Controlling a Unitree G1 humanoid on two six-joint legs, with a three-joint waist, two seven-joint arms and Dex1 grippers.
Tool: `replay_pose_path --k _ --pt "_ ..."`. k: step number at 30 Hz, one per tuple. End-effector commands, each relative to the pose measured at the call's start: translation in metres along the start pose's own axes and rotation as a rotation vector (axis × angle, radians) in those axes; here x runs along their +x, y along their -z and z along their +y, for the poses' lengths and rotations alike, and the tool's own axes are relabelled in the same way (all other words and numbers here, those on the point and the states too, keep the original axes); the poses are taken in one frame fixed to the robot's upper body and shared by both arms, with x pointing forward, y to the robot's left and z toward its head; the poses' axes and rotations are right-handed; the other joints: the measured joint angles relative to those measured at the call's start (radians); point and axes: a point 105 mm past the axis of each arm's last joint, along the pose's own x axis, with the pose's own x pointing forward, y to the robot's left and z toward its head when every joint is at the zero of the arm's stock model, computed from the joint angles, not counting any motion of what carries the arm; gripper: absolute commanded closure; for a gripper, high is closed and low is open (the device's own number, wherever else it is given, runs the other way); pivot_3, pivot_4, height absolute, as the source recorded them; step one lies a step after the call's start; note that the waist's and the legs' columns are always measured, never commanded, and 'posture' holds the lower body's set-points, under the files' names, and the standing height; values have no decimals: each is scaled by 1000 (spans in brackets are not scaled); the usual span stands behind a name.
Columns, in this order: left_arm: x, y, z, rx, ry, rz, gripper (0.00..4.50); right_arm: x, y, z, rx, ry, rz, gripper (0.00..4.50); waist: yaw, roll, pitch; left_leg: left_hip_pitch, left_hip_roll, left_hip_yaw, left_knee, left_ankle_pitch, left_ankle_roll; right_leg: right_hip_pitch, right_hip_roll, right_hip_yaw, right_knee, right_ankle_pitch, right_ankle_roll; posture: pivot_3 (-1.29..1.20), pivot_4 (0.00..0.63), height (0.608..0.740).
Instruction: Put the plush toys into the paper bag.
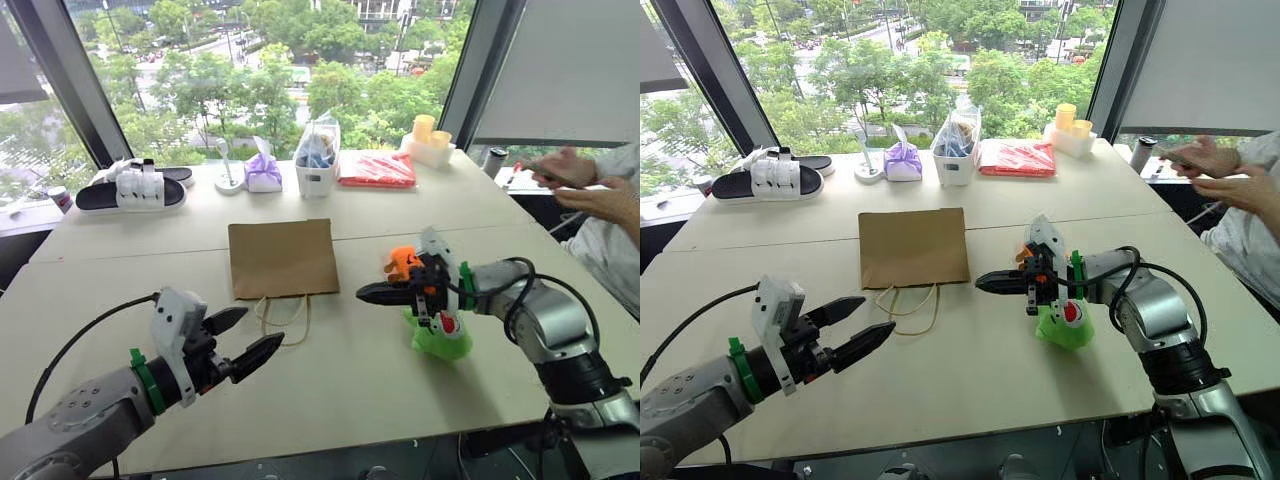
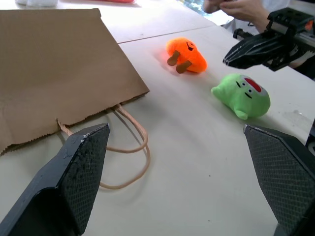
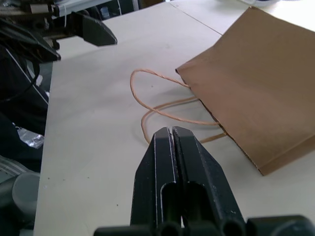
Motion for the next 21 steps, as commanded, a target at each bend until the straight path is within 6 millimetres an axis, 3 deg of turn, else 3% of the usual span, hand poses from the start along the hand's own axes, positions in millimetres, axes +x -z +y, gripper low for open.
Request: replay_pose_path --k 1,7,18,21 --pt "1 -6 -1 37 -8 -28 52 2 -8 2 -36 -18 -15 4500 0 0 0 0 0 0 0 0 0 0 0 0 0 0 0 0 150 740" --pt "3 -13 -2 24 14 -52 52 -6 -2 5 -26 -2 0 4500 1 0 0 0 0 0 0 0 0 0 0 0 0 0 0 0 150 740" --pt "6 -9 0 29 74 -4 52 -5 3 13 -9 28 -9 4500 0 0 0 0 0 0 -1 0 0 0 0 0 0 0 0 0 150 740" --pt "10 -10 6 145 61 23 52 -7 4 13 -15 34 -2 4500 1 0 0 0 0 0 0 0 0 0 0 0 0 0 0 0 150 740"
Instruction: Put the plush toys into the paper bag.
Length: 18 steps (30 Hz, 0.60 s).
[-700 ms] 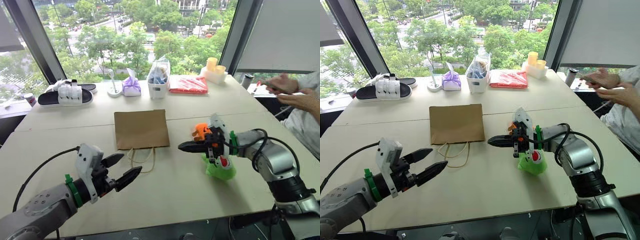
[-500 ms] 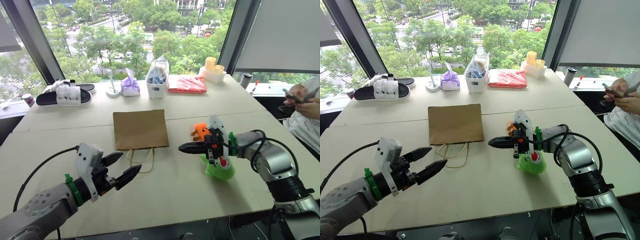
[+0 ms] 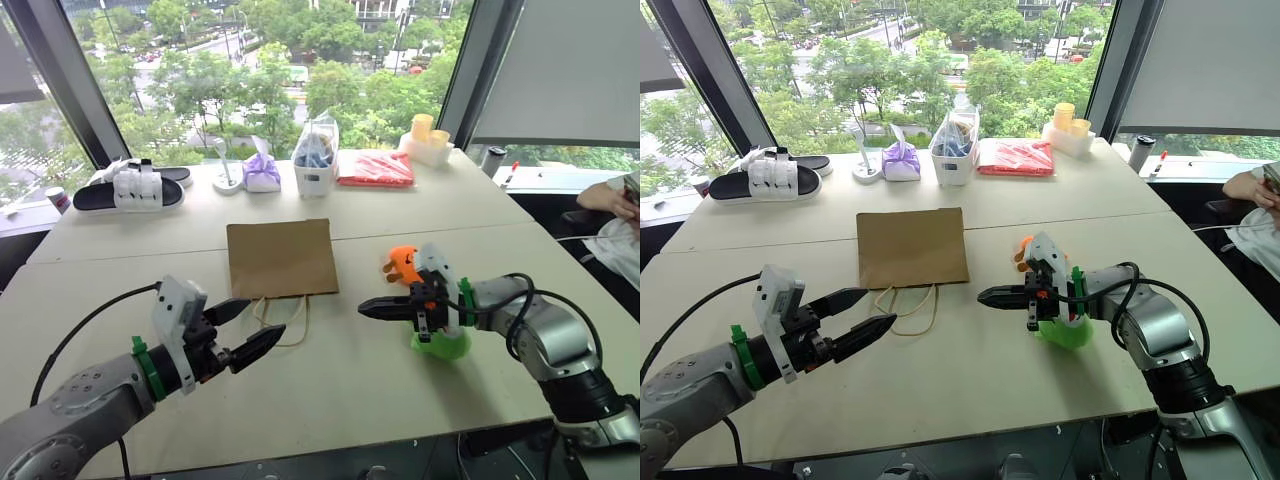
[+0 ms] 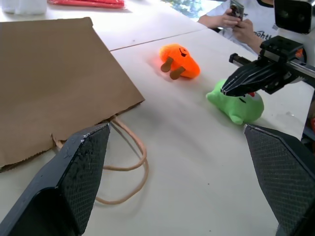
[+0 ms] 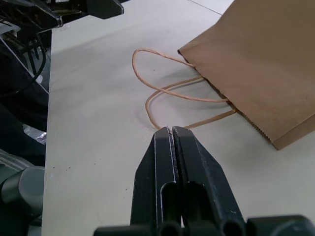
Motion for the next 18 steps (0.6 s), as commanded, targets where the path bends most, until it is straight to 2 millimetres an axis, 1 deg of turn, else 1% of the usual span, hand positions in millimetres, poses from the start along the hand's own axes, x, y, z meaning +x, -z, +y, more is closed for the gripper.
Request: replay_pose_path --k 1,2,5,7,9,12,15,18 --pt "2 -6 5 175 -3 30 52 -7 -12 0 -66 19 -18 4500 0 0 0 0 0 0 0 0 0 0 0 0 0 0 0 0 150 740" --pt "1 -5 8 213 -4 43 52 -7 -12 0 -69 23 -16 4500 -1 0 0 0 0 0 0 0 0 0 0 0 0 0 0 0 150 740" --pt "-6 4 23 362 4 139 52 -8 -13 -2 -75 41 -28 4500 -3 0 0 0 0 0 -1 0 0 0 1 0 0 0 0 0 150 740" --pt "-8 18 35 491 54 230 52 -6 -14 -2 -82 52 -39 4500 -3 0 0 0 0 1 -2 0 0 -1 1 0 0 0 0 0 150 740" --pt "-7 29 43 559 98 280 52 -5 -14 0 -81 56 -47 4500 -3 0 0 0 0 1 -2 0 0 -1 1 0 0 0 0 0 150 740" --pt "2 39 60 596 116 281 52 -3 -10 2 -86 68 -41 4500 2 0 0 0 0 1 -2 0 0 -1 0 0 -1 0 0 0 150 740" --pt "16 36 72 577 104 220 52 -3 -10 4 -81 89 -48 4500 2 0 0 -1 0 1 -1 0 0 -1 0 0 -1 0 0 0 150 740" --pt "25 36 77 606 125 205 52 -4 -8 7 -74 105 -52 4500 0 0 0 -1 0 0 -1 0 0 -1 0 0 -1 2 4 0 150 740"
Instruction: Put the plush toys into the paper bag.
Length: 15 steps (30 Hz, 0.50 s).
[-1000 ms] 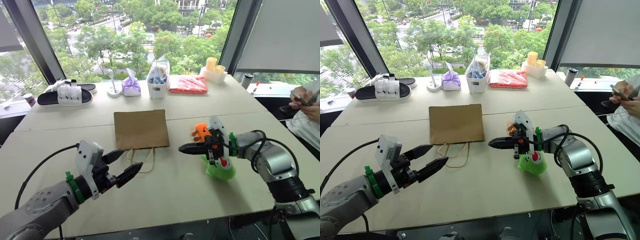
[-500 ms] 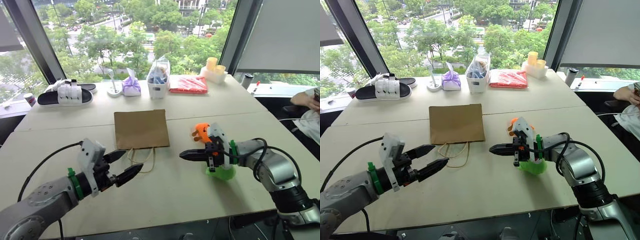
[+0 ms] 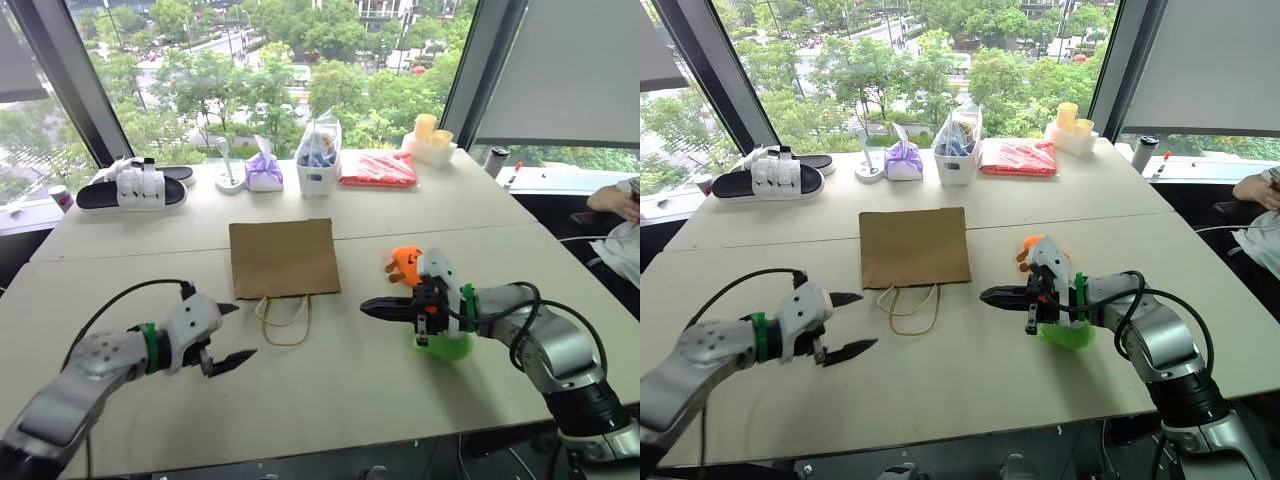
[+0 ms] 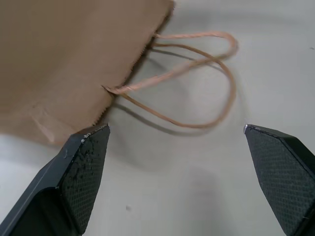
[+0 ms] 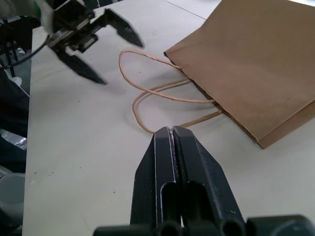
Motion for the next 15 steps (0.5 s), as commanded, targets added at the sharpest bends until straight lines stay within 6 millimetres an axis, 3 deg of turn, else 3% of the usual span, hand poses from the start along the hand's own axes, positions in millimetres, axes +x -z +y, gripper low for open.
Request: replay_pose_path --k 1,9,12,15 --pt "5 -4 6 67 11 -21 52 -3 -11 4 -37 19 -31 4500 -2 0 0 0 0 0 0 0 0 0 0 0 0 0 0 0 150 740" --pt "32 -11 10 114 36 -81 52 -3 -10 4 -38 56 -35 4500 -2 0 0 0 0 0 0 0 0 0 0 0 1 0 0 0 150 740" --pt "36 -16 11 101 49 -103 826 -2 -8 5 -37 54 -33 4500 -2 0 0 0 0 0 0 0 0 0 0 0 1 0 0 0 150 740" --pt "35 -24 12 85 53 -136 2307 2 -7 7 -34 51 -36 4500 -3 0 0 0 0 0 0 0 0 0 0 0 1 0 0 0 150 740"
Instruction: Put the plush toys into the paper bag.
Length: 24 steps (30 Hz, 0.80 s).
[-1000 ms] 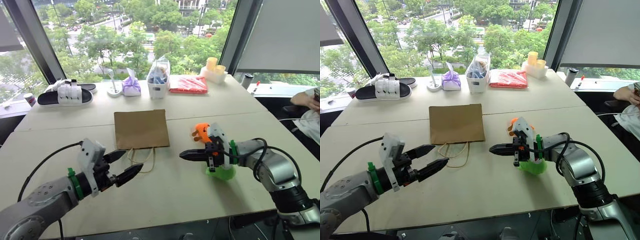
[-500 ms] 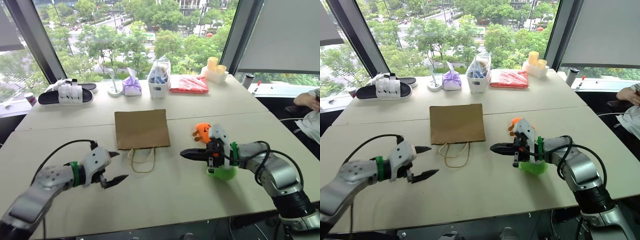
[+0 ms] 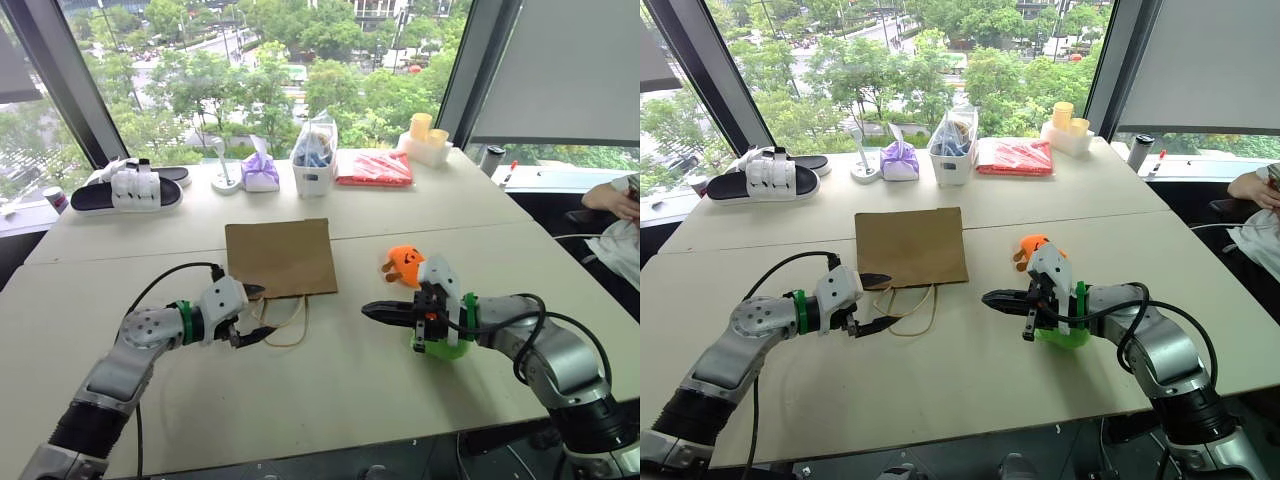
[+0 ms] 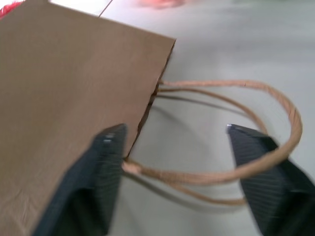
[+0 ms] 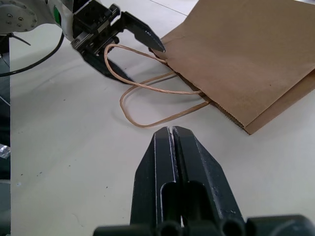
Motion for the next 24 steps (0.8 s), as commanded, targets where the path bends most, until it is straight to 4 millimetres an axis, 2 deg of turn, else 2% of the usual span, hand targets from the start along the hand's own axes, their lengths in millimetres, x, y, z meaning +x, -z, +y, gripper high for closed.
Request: replay_pose_path --k 1,3,5,11,16,21,24 --pt "-4 -22 9 5 -19 -75 2670 5 -9 8 -39 -13 -39 4500 -1 0 0 0 0 0 0 0 0 0 0 0 0 0 0 0 150 740" --pt "-5 -35 12 -29 -25 -121 3700 10 -6 9 -44 -13 -33 4500 -1 0 0 0 0 0 0 0 0 0 0 0 0 0 0 0 150 740" --pt "-5 -51 14 -55 -24 -164 4450 21 1 5 -42 22 -13 4500 -1 0 0 0 0 0 0 0 0 0 0 0 0 0 0 0 150 740" --pt "-5 -94 22 -157 -25 -271 4450 70 15 -5 -35 153 -7 4500 -5 0 0 1 0 -1 1 0 0 0 0 0 2 0 0 0 150 740" --pt "-6 -107 19 -213 -4 -290 4450 114 9 -9 -9 215 -52 4500 -10 0 0 1 0 -1 0 0 -1 -1 1 0 3 0 0 0 150 740" --pt "-13 -121 16 -273 7 -328 4450 151 16 -27 29 370 -42 4500 -8 0 0 0 0 -1 0 1 -1 -2 1 0 4 0 0 0 150 740" --pt "-20 -138 29 -312 -54 -402 4450 163 28 -31 10 411 20 4500 -5 0 0 0 0 -2 0 1 -2 -2 1 0 4 0 -1 0 150 740"
